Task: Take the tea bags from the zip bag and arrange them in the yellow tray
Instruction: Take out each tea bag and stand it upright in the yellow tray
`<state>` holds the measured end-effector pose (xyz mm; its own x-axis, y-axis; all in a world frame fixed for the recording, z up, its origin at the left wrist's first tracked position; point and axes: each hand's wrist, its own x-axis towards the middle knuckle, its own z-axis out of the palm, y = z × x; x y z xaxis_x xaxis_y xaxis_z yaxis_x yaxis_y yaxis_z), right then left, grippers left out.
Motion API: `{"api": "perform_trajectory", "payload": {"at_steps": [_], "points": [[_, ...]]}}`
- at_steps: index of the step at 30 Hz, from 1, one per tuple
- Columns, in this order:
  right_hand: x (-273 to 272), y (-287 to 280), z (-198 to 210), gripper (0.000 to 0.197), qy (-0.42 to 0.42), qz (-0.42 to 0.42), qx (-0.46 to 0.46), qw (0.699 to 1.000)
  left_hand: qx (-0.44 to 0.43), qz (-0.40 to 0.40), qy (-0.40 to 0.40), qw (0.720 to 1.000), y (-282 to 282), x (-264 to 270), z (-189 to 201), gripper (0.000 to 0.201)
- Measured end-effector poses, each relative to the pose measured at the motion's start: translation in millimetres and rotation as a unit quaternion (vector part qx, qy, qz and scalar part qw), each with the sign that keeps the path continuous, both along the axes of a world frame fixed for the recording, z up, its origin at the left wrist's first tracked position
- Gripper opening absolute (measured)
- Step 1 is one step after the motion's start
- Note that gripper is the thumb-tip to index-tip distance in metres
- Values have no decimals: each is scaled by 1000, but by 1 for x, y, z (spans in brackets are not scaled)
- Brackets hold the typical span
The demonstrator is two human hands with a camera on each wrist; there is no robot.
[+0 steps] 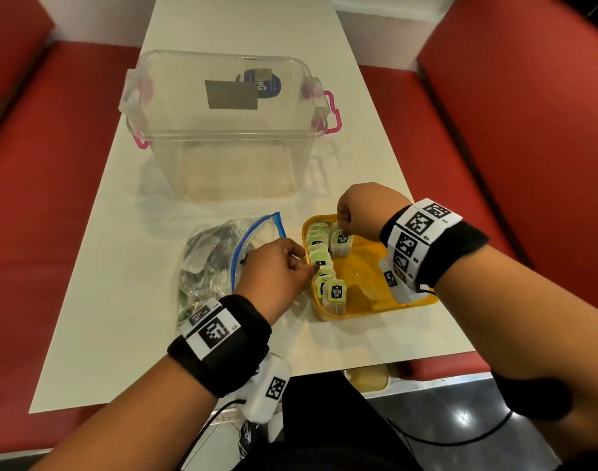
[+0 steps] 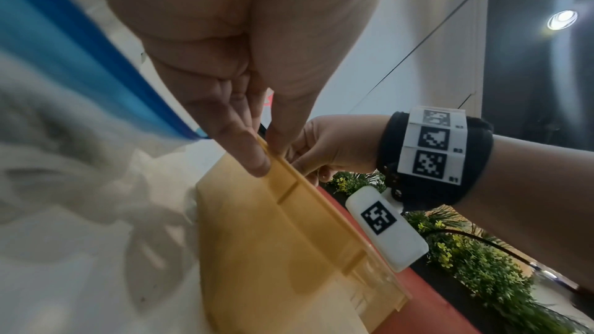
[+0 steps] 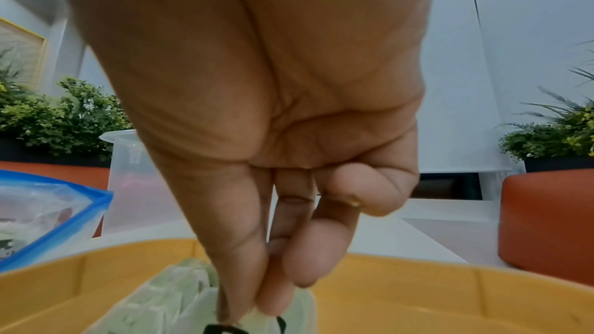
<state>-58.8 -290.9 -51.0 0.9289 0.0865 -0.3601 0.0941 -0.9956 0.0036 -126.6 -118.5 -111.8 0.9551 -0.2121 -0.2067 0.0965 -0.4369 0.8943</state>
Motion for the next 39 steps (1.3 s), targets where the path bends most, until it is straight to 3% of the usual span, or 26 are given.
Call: {"api": "perform_trajectory", "payload": {"at_steps": [7,13,16,19,25,27,31,34,39], "points": [[-3,-1,6,5,-36,-19,-7,999,12,-4,-6,1000,-1,-3,4,21],[-26,3,38,9,-79,-22,79,994,23,-12,-68,997,7,-7,23,25],[-44,21,50,7,-88,5,129,988,-12,19,-98,995,30,-8,46,17],[-61,51,48,11,-57,62,148,985,7,58,-129,990,66,-6,58,11],[-78,107,6,25,2,148,97,984,149,101,-125,976,136,-19,26,11],[-79,115,-6,29,6,148,99,984,177,95,-79,976,144,-29,10,24],[-80,122,-22,28,14,124,105,987,136,75,0,988,143,-52,-8,47],[-81,125,-26,23,30,113,90,989,138,53,-21,989,138,-61,-17,55],[-85,128,-25,35,65,126,72,987,157,42,-56,985,135,-65,-21,57]]}}
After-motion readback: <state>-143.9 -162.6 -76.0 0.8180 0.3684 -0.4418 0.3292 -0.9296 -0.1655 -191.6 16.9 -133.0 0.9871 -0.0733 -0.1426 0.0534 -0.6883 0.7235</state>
